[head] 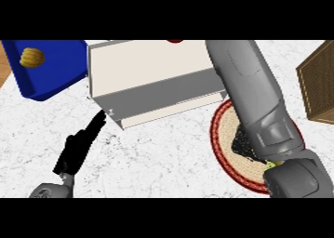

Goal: Pick the tomato from the placemat and place it in the tiered shelf

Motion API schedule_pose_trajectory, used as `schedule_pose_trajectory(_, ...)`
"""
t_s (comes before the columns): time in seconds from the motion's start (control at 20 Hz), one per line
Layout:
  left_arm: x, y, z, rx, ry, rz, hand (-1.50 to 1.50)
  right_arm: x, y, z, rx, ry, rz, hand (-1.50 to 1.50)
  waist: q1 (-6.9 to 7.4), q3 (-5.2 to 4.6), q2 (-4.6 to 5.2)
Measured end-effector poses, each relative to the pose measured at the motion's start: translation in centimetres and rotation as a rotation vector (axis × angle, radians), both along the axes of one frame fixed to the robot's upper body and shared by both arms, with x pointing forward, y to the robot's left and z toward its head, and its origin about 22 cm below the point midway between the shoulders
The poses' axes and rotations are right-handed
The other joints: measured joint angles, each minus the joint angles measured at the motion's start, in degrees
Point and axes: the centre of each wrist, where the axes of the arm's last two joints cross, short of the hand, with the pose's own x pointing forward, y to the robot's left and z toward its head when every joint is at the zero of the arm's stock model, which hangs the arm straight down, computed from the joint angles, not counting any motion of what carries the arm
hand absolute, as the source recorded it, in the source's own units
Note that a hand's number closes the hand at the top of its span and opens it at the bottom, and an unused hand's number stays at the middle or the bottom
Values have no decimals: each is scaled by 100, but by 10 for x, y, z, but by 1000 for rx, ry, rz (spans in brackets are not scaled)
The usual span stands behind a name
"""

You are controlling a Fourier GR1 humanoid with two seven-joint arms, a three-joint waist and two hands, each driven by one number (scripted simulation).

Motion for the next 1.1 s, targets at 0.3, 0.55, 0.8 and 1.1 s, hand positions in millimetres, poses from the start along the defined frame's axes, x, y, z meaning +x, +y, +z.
schedule_pose_trajectory(0.3,-4,5,0,-1,6,30,0,2,-10,3,157,-157,-177,-150,-177,-4,-42)
schedule_pose_trajectory(0.55,-9,14,-5,4,17,66,0,6,-53,12,208,-249,-384,-150,-358,-5,-92)
schedule_pose_trajectory(0.8,-19,25,-11,0,32,93,0,-2,-119,3,214,-222,-526,-150,-537,-4,-154)
schedule_pose_trajectory(1.1,-13,17,-5,1,27,100,0,-36,-200,-1,181,-239,-526,-150,-590,-3,-158)
